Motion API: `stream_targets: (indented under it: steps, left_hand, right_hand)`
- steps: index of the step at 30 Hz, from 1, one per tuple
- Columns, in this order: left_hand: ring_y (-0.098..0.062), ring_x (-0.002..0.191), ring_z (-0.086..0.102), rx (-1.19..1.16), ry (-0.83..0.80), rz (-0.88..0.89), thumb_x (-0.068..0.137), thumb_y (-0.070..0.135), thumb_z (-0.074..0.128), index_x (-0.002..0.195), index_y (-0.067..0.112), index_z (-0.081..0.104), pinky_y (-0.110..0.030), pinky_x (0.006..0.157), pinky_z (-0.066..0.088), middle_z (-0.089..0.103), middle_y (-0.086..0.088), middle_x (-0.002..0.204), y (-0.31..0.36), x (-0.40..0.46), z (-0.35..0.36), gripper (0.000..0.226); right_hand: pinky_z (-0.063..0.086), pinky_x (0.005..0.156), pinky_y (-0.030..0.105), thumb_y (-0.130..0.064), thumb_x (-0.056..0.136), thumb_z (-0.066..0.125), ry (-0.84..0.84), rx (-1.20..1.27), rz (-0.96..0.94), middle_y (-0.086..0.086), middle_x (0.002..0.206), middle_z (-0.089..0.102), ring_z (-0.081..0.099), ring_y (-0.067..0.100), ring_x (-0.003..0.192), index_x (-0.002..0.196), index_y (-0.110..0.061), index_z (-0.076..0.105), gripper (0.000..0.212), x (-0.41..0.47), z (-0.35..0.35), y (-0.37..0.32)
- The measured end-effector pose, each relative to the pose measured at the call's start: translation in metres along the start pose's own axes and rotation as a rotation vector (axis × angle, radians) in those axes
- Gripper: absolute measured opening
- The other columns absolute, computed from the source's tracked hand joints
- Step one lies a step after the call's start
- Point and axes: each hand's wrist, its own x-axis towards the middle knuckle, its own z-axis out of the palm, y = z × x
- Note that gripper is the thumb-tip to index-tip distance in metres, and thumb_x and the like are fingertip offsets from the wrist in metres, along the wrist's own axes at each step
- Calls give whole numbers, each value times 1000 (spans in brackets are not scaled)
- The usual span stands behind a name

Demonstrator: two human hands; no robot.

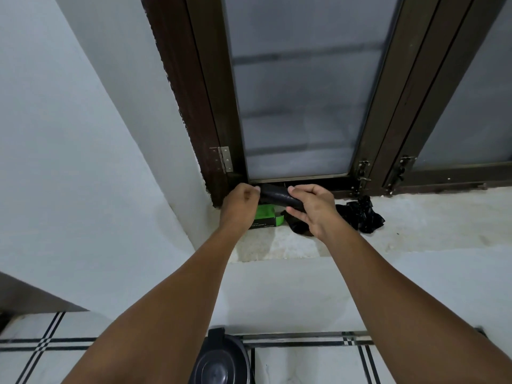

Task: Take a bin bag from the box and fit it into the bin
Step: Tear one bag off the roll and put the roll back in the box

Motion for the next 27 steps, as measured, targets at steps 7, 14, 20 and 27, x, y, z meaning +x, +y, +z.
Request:
stream_targets:
  steps: [7, 14, 20, 27]
  left_hand:
    - [-31, 125, 45, 993, -205, 210, 85, 40, 69, 149, 22, 40, -49, 103, 36, 52, -8, 137, -26, 4, 11, 73]
    - [-35, 121, 43, 886, -147, 104, 85, 22, 72, 134, 20, 49, -52, 98, 45, 46, -11, 133, -30, 1, 9, 54]
    - [-34, 118, 48, 634, -142, 184, 88, 17, 71, 133, 19, 47, -42, 87, 51, 47, -11, 131, -26, 1, 1, 51]
    - [-33, 111, 56, 395, -196, 230, 80, 26, 83, 127, 23, 53, -45, 93, 51, 56, -9, 124, -18, 0, -4, 56]
  right_hand:
    - [62, 59, 27, -14, 86, 80, 160, -347, -175, 8, 104, 64, 69, 19, 83, 101, -8, 68, 20, 15, -17, 5]
    - [64, 59, 35, -14, 84, 81, 155, -509, -269, 6, 98, 67, 71, 20, 79, 100, -8, 68, 22, 15, -16, 10]
    - [62, 55, 38, -14, 80, 80, 140, -568, -286, 6, 86, 67, 66, 21, 70, 96, -9, 68, 20, 9, -12, -6]
    - [58, 61, 34, -10, 84, 70, -76, -530, -229, 5, 90, 67, 63, 17, 79, 87, -16, 68, 7, -2, 5, -18]
